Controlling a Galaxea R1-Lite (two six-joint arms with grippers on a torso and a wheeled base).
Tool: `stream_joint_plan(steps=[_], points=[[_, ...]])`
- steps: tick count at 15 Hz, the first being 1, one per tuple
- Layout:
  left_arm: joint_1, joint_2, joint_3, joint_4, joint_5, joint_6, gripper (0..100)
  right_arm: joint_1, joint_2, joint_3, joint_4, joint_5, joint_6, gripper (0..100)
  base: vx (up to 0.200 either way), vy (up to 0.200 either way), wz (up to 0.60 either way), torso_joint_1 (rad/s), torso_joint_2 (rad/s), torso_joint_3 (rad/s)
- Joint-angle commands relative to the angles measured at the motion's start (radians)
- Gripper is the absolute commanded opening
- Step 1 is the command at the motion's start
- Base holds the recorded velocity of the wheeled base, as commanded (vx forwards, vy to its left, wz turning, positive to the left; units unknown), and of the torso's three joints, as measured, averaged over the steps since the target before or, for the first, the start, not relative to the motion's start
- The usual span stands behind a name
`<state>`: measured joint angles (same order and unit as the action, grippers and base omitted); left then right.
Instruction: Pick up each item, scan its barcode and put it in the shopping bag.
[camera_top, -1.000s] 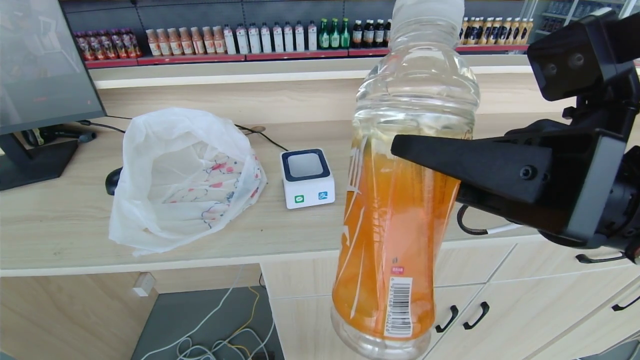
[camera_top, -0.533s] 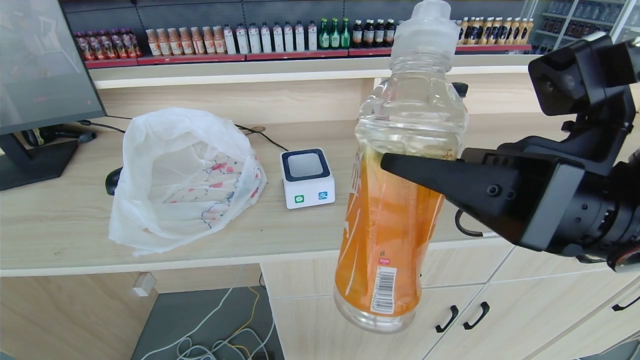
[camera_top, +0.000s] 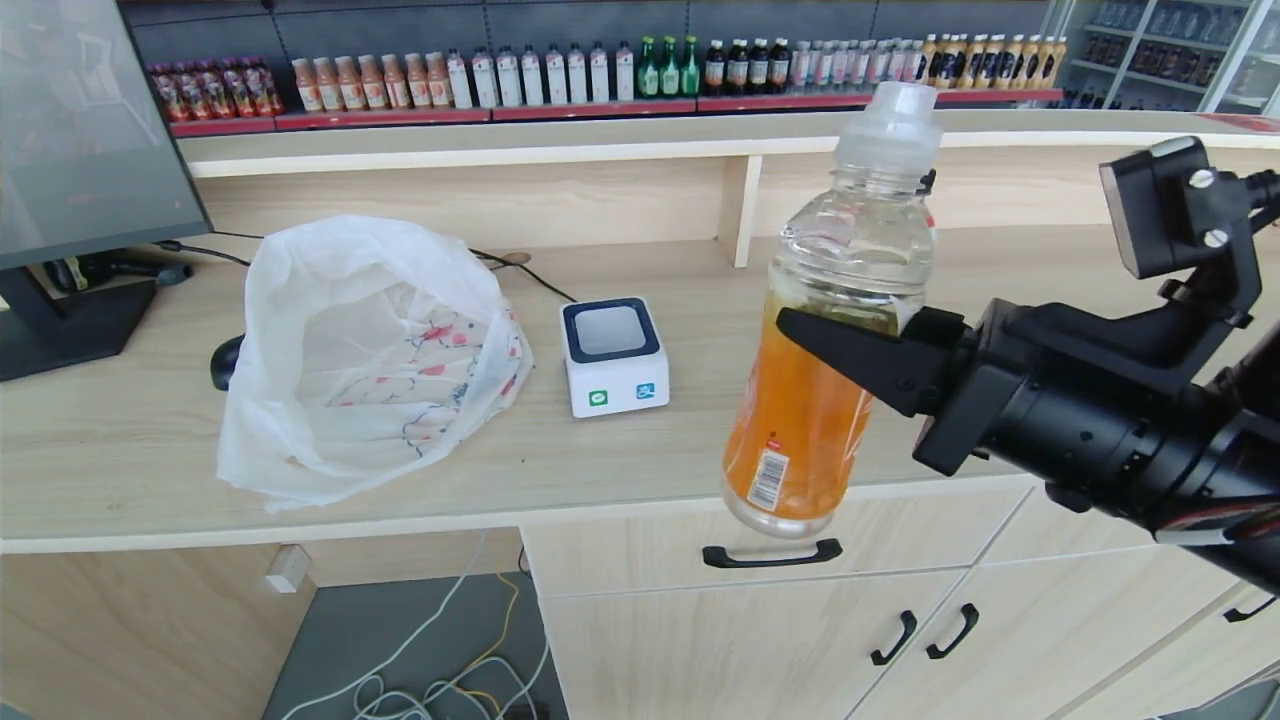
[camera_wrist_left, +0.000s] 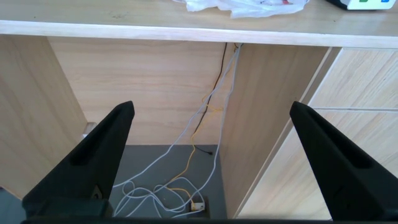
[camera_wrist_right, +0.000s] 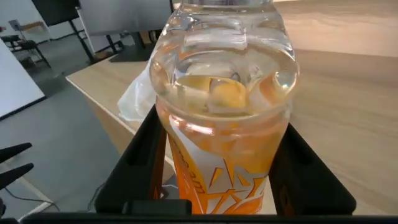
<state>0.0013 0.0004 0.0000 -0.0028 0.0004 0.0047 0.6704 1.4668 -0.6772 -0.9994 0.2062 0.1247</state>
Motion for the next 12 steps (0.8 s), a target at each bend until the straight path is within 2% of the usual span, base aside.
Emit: stream_joint_plan(steps=[1,4,5,6,10,12], points=[[0.000,0.000,0.000,0.001,0.001,0.000,100,-0.002,-0.023,0.033,-0.002,-0.059,-0.034,0,0.000,0.000,0.00,0.000,0.00,0.000],[0.000,0.000,0.000,0.000,0.000,0.000,100,-0.002,-0.028,0.077,-0.096,-0.263,-0.077,0,0.000,0.000,0.00,0.000,0.00,0.000],[0.000,0.000,0.000,0.000,0.001,0.000,100,-0.002,-0.025,0.082,-0.113,-0.292,-0.083,0,0.000,0.000,0.00,0.000,0.00,0.000],[0.000,0.000,0.000,0.000,0.000,0.000,100,-0.002,-0.019,0.085,-0.147,-0.378,-0.112,0,0.000,0.000,0.00,0.000,0.00,0.000],[0.000,0.000,0.000,0.000,0.001,0.000,100,0.001,0.000,0.071,-0.196,-0.518,-0.250,0,0.000,0.000,0.00,0.000,0.00,0.000],[0.000,0.000,0.000,0.000,0.001,0.000,100,0.023,0.000,0.070,-0.206,-0.582,-0.267,0,0.000,0.000,0.00,0.000,0.00,0.000]])
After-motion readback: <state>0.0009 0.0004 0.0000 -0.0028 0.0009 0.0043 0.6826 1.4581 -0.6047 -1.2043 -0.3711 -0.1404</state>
